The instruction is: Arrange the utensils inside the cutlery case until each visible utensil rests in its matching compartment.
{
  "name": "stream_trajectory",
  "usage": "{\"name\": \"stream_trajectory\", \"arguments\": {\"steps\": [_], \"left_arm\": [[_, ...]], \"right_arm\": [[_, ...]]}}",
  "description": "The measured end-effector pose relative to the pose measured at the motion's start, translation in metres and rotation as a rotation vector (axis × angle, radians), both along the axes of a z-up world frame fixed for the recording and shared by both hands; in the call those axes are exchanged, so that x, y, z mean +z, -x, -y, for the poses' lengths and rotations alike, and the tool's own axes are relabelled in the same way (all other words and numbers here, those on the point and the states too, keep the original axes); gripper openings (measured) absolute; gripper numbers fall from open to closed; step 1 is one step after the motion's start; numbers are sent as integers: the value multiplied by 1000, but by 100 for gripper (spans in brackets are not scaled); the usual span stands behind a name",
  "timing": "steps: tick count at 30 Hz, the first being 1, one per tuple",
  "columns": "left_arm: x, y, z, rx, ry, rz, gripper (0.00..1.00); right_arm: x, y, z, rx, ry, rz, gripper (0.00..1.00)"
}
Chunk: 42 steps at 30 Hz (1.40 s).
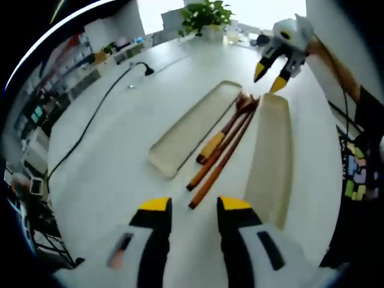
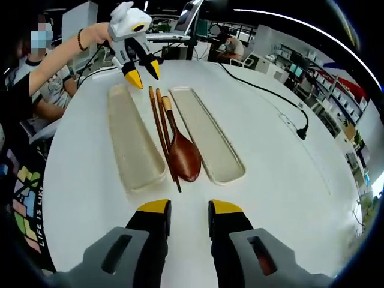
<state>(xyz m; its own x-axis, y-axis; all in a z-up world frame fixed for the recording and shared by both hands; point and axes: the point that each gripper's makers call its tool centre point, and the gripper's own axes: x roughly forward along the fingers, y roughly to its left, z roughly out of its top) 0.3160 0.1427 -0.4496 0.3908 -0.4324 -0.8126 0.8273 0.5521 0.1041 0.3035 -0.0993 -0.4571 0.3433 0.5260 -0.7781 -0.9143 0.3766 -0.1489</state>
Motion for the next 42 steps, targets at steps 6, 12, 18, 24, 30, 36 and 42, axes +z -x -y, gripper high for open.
{"name": "stream_trajectory", "arguments": {"steps": [6,12,18,24,30,36,42], "left_arm": [[-3,3,4,-26,-22,-36,31],[-9,4,2,-26,-55,-78,31],[-15,7,1,-30,-71,-105,30],[-17,9,3,-39,-76,-133,27],[-18,10,4,-43,-73,-163,25],[-18,10,6,-61,-101,-183,25],[-18,8,7,-65,-119,-194,23]], "right_arm": [[-4,7,-9,46,9,-27,23],[-6,4,-11,57,50,-41,23],[-8,4,-13,71,69,-60,20],[-10,4,-14,79,102,-91,20],[-11,4,-15,88,134,-136,18],[-12,5,-15,64,169,-195,17],[-13,4,-12,70,182,-208,16]]}}
